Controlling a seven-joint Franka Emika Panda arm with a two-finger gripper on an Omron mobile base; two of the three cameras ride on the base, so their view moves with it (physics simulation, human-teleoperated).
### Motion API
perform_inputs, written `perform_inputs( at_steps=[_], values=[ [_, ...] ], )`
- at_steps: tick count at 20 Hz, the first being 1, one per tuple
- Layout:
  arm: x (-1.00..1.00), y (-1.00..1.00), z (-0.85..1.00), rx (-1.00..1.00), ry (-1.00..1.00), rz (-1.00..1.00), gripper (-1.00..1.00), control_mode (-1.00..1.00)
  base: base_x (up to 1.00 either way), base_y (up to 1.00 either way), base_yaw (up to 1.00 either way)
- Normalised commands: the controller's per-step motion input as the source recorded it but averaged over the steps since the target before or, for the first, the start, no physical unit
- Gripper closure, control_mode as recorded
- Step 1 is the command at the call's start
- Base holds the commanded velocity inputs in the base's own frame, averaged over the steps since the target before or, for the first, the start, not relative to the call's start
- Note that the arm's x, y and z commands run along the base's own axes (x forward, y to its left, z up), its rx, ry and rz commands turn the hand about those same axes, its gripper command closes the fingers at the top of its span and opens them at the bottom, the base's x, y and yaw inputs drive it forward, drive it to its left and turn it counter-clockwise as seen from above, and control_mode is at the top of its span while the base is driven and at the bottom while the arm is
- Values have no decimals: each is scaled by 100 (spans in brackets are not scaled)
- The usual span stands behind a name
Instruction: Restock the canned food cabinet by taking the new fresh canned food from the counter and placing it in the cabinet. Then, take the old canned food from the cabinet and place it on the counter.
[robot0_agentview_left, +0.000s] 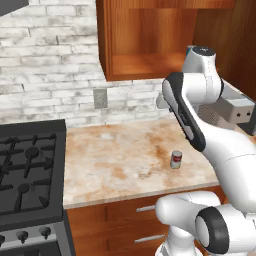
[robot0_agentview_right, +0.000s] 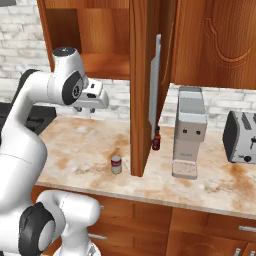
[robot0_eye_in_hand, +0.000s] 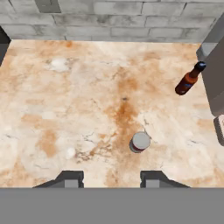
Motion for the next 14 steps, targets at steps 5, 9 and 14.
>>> perform_inputs(
  at_steps=[5, 9, 14],
  values=[
    [-6, -40, -12, 8, 0, -1, -100, -100, 0, 0, 0],
    [-7, -54, -51, 10, 0, -6, -100, -100, 0, 0, 0],
    [0, -22, -99, 0, 0, -4, -100, -100, 0, 0, 0]
  ],
)
